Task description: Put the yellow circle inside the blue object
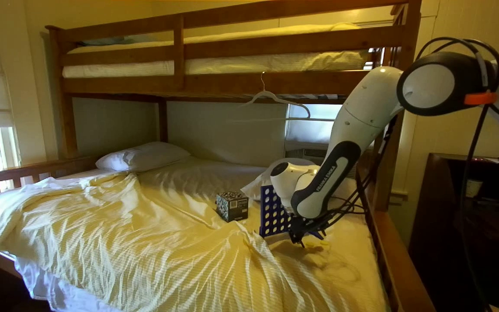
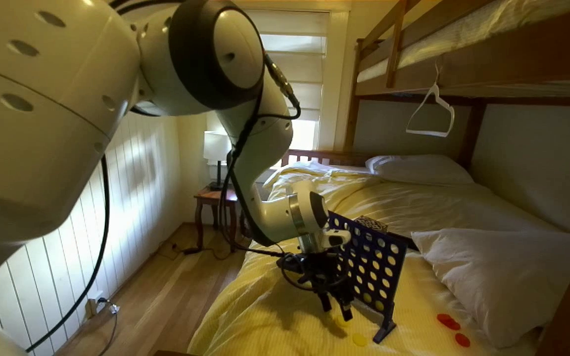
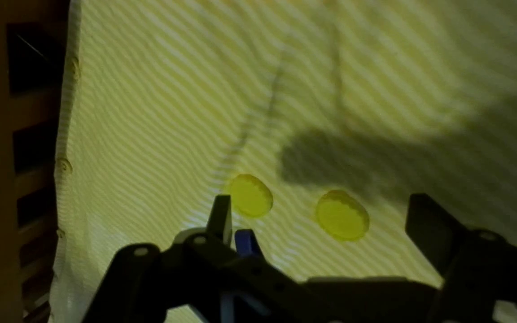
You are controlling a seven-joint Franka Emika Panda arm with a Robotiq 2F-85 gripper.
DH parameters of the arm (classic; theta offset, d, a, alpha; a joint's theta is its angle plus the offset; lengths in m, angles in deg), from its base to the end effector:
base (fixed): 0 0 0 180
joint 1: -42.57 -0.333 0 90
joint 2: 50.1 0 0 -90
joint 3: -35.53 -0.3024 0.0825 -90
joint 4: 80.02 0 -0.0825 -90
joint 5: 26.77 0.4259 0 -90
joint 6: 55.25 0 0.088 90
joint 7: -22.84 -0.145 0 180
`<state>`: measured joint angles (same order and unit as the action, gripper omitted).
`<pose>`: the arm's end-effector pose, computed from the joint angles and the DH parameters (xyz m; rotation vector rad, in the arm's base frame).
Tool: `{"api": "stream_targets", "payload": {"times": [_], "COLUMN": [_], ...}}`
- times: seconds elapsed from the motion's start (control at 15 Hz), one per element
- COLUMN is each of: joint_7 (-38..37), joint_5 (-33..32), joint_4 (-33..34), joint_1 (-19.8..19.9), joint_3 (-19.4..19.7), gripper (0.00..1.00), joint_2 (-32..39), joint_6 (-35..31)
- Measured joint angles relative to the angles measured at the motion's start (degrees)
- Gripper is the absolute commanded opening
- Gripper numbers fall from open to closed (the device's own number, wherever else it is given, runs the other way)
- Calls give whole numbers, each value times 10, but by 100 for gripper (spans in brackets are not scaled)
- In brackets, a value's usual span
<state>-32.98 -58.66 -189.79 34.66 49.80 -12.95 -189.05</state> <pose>0.6073 -0.1007 0.0704 2.4652 -0.7801 0.0084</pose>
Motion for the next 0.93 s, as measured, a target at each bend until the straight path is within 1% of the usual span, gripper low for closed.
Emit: {"api": "stream_targets", "payload": {"times": [0.4, 0.47, 0.53, 0.73, 0.8, 0.87, 0.93], "joint_7": [0, 0, 0, 0, 0, 0, 0], "joint_5": [-1, -1, -1, -1, -1, -1, -1], "joint_4": [40, 44, 48, 56, 59, 60, 62], "joint_1": [-11, -13, -15, -20, -22, -23, -24], "joint_3": [12, 14, 15, 18, 19, 19, 20], "gripper": [100, 97, 89, 79, 81, 81, 77], "joint_2": [44, 49, 53, 61, 62, 64, 65], "joint_6": [-1, -1, -1, -1, -1, -1, -1]}}
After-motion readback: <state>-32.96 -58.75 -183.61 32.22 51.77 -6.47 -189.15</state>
